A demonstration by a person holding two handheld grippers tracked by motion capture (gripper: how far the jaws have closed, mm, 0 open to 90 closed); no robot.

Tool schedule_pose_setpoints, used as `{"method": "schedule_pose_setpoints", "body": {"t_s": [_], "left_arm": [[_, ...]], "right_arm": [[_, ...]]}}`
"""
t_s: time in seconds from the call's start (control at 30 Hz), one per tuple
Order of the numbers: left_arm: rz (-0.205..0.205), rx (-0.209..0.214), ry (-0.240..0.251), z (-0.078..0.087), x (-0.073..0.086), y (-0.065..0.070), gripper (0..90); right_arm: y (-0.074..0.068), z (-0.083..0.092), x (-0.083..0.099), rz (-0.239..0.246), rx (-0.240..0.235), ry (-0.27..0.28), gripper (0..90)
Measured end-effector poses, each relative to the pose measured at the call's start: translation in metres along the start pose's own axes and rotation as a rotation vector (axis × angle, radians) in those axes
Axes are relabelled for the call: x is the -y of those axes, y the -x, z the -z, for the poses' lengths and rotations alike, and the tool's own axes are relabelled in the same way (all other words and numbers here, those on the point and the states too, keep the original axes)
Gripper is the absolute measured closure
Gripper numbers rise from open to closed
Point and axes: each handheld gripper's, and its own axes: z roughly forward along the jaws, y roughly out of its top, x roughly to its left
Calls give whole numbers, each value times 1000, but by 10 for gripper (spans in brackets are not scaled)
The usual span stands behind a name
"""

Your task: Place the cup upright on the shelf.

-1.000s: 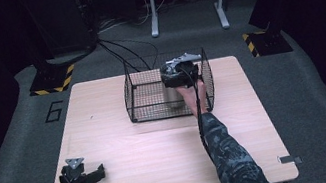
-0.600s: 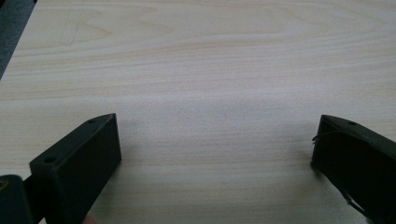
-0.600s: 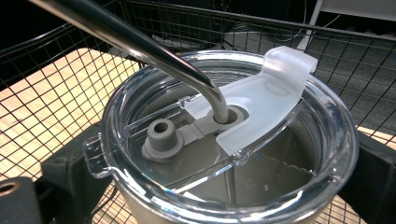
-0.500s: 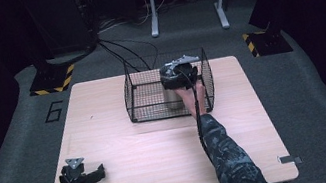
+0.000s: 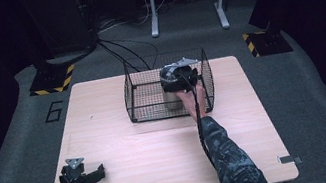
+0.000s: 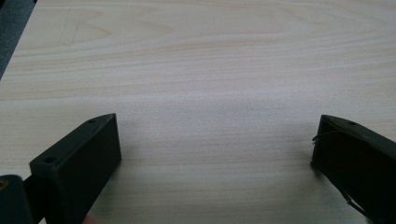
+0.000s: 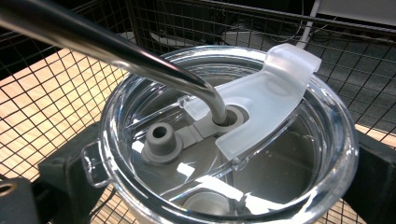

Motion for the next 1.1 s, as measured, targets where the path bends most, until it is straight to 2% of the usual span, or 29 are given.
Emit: {"method": "schedule_pose_setpoints", "body": {"t_s": [0.67,0.73,0.77,0.93,0.97,1.1], "left_arm": [[0,0,0,0,0,0,10],[0,0,0,0,0,0,10],[1,0,0,0,0,0,10],[-1,-1,0,0,0,0,10],[-1,-1,0,0,0,0,10],[-1,0,0,0,0,0,11]], "right_arm": [[1,11,7,22,-22,11,0],[1,16,7,10,-18,14,0],[3,18,7,22,-20,12,0],[7,33,11,21,-21,8,0],[7,36,12,8,-22,3,0],[9,50,19,29,-30,18,0]]}}
